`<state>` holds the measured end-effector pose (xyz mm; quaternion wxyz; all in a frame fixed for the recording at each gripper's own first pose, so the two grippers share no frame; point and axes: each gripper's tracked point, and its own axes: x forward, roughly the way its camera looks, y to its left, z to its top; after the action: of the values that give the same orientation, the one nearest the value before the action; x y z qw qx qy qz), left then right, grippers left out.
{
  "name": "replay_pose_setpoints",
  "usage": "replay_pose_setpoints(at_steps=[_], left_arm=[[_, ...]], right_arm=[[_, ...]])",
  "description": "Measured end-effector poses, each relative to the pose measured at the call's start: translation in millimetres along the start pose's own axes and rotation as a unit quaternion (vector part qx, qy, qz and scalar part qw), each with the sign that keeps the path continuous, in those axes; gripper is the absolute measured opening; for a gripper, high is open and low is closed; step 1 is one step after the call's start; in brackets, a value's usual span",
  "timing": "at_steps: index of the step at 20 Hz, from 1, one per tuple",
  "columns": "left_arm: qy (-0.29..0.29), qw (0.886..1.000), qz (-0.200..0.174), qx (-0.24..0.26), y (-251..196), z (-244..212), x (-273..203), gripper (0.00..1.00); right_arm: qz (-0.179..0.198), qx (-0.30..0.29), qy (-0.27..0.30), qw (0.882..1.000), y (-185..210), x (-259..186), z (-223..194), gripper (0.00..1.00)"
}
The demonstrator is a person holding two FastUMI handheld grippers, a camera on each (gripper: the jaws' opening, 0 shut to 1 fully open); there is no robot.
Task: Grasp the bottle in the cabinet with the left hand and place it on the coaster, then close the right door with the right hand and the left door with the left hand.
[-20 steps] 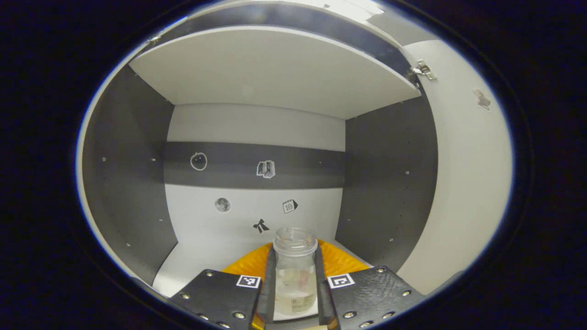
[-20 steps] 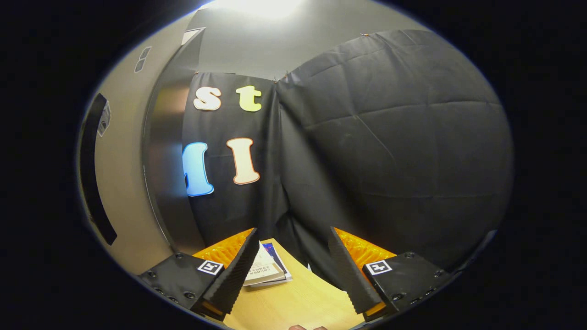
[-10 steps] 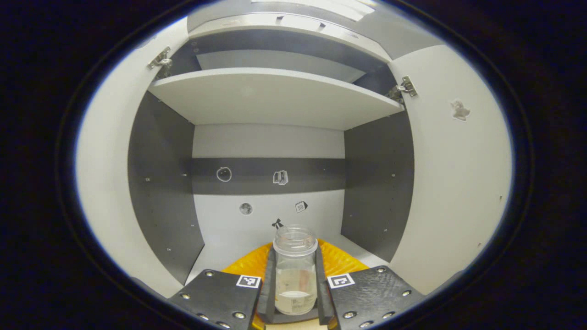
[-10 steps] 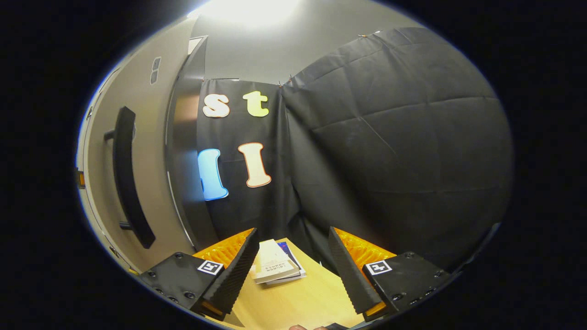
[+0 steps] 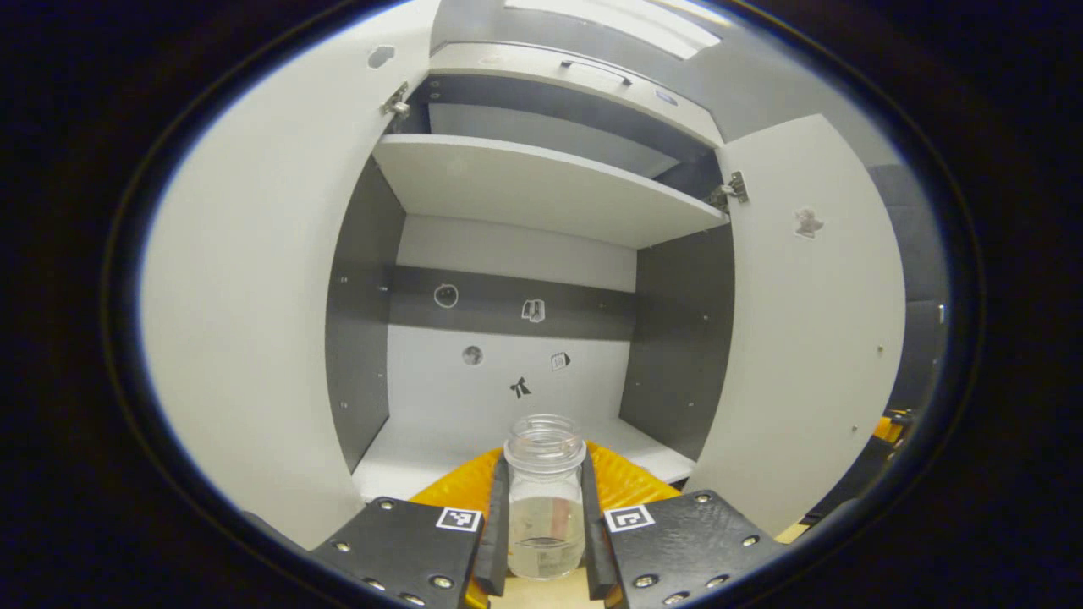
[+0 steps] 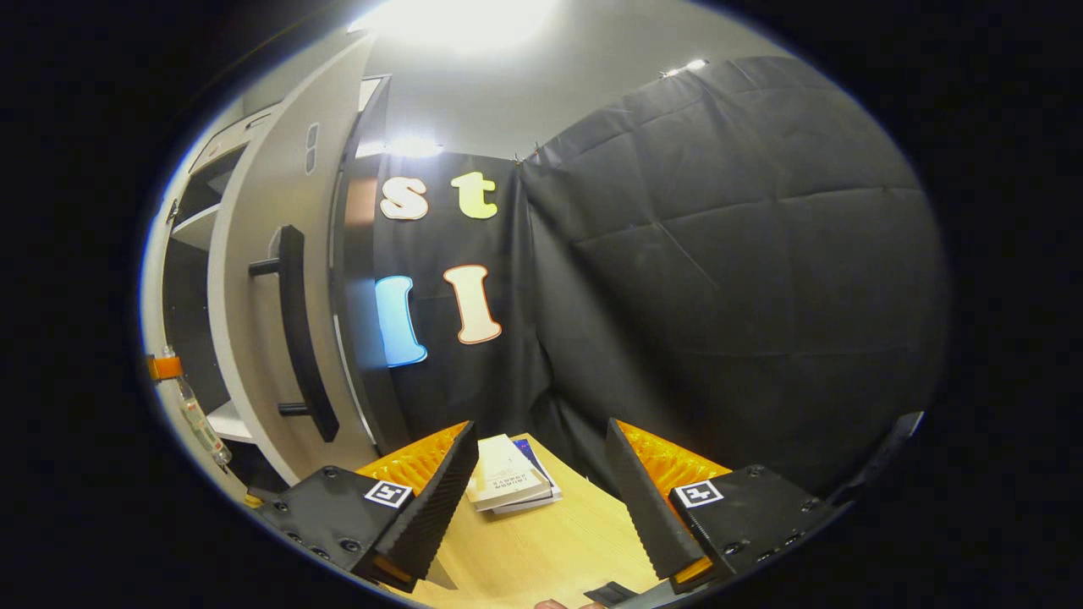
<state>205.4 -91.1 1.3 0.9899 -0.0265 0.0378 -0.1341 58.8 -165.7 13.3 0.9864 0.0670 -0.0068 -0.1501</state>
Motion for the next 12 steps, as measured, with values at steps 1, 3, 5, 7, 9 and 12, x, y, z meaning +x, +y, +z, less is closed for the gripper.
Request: replay_pose_setpoints(at_steps=[1,3,5,7,9,12], left_arm=[[0.002,1.0,-0.005,0.0,-1.8,-11.6,-5.8,0.37],[0.004,1.0,-0.018,-0.002,-7.0,-37.2,-16.1,0.37],[0.014,1.0,-0.027,-0.001,-12.6,-68.7,-26.2,0.37],[0.031,0.999,-0.028,-0.008,-15.2,-100.7,-33.5,0.37],[0.051,0.998,-0.027,-0.018,-18.5,-132.6,-38.2,0.38],[0.066,0.996,-0.034,-0.041,-25.5,-176.8,-43.7,0.39]], right_arm=[[-0.003,-0.009,-0.002,1.0,-3.0,-3.2,4.2,0.95],[-0.007,-0.021,-0.009,1.0,-7.7,-11.3,10.8,0.95],[-0.008,-0.031,-0.014,0.999,-10.3,-19.4,16.7,0.96],[-0.011,-0.038,-0.015,0.999,-13.5,-26.7,21.4,0.96],[-0.013,-0.039,-0.015,0.999,-15.5,-32.7,23.0,0.96],[-0.022,-0.047,-0.014,0.999,-21.0,-43.1,22.8,0.95]])
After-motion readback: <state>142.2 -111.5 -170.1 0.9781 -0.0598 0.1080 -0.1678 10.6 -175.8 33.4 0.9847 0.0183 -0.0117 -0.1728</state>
